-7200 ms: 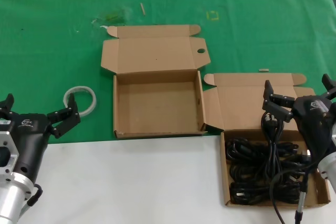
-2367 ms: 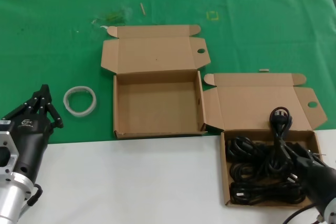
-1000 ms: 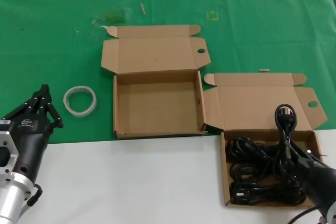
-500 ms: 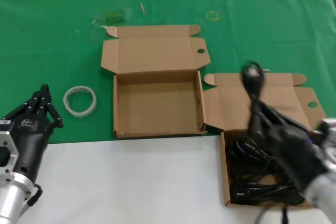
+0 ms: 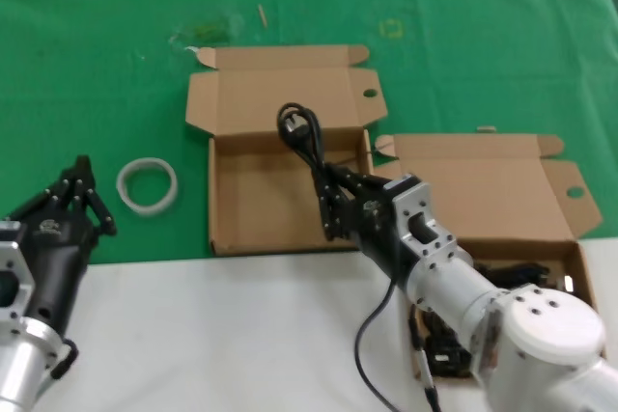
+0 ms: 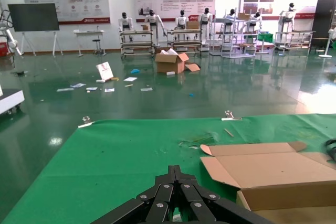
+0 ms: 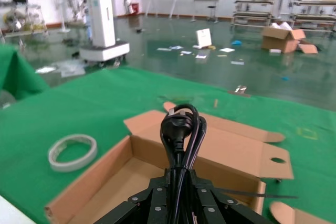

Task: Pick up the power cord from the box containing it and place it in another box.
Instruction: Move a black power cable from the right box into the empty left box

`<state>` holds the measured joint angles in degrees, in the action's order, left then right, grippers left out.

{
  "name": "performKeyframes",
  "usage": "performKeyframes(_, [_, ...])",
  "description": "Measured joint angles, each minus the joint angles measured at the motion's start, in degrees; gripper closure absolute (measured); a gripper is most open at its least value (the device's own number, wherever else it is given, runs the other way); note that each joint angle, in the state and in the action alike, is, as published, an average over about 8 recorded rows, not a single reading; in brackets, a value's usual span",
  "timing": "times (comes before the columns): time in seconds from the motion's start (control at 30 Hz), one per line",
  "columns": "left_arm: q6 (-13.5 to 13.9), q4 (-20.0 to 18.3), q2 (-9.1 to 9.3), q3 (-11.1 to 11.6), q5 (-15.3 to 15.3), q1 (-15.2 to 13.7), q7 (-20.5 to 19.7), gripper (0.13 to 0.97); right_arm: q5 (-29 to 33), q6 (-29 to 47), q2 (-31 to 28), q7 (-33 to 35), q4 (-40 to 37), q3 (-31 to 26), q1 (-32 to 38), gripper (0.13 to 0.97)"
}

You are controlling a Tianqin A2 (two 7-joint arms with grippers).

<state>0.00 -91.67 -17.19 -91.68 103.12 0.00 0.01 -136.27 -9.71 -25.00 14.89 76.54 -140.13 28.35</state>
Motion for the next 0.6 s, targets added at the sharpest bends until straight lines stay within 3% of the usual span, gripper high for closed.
performKeyframes(0.3, [0.0, 0.0, 0.00, 0.0, 0.0, 0.0, 0.0, 0.957, 10.4, 7.8, 9.1, 0.3, -15.8, 3.5, 5.1, 0.884])
performKeyframes(0.6, [0.0, 0.0, 0.00, 0.0, 0.0, 0.0, 0.0, 0.957, 13.9, 7.1, 8.0, -2.5, -15.1, 3.0, 5.2, 0.857])
